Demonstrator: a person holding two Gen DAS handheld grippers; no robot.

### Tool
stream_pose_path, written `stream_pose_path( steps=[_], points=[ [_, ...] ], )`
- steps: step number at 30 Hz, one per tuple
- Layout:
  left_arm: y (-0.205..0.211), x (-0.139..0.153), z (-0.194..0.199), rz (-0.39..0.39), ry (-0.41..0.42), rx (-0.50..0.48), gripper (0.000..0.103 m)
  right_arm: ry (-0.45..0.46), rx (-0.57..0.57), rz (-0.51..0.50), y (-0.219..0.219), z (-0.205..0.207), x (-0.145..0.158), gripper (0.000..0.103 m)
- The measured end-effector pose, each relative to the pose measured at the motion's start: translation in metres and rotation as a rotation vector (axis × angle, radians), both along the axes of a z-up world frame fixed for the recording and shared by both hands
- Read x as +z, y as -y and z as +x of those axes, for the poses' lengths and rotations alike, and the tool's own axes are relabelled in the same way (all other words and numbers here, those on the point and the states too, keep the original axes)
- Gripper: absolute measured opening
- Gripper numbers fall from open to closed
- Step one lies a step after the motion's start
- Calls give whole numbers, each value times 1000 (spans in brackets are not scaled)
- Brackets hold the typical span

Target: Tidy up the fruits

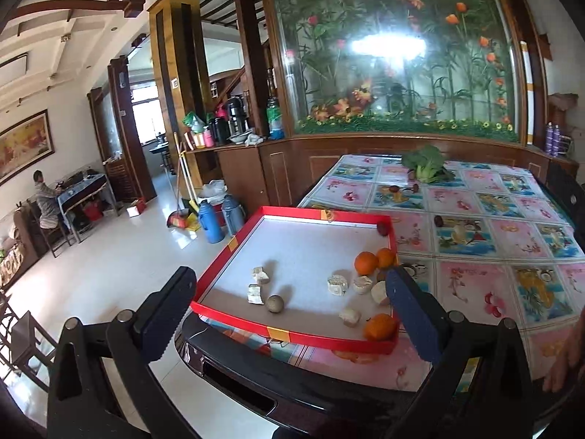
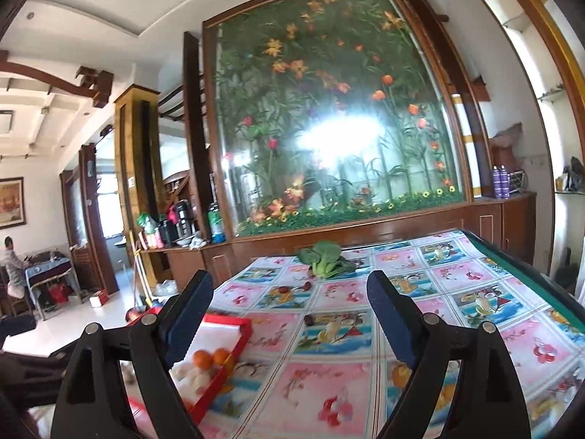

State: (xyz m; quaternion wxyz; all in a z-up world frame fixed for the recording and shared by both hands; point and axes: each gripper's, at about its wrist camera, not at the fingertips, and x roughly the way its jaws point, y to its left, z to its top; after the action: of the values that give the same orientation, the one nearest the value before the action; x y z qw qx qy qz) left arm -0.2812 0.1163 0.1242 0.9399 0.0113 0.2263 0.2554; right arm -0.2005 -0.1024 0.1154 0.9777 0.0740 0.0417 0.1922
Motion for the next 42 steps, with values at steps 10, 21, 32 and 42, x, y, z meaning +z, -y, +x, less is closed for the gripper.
stream_pose_path(
  steps=[10, 21, 32, 42],
  points=[
    [-35, 4, -55, -63, 19, 57, 103, -114, 147, -21, -31, -33, 7, 89],
    [-63, 11, -105, -16, 108, 229, 103, -93, 281, -89, -60, -61, 1, 90],
    [-54, 9, -106, -12, 89, 212, 103, -102, 297, -103, -59, -71, -7, 92],
    [-52, 14, -114, -27, 107, 209, 103, -76, 297, -112, -60, -80, -8, 95]
  ],
)
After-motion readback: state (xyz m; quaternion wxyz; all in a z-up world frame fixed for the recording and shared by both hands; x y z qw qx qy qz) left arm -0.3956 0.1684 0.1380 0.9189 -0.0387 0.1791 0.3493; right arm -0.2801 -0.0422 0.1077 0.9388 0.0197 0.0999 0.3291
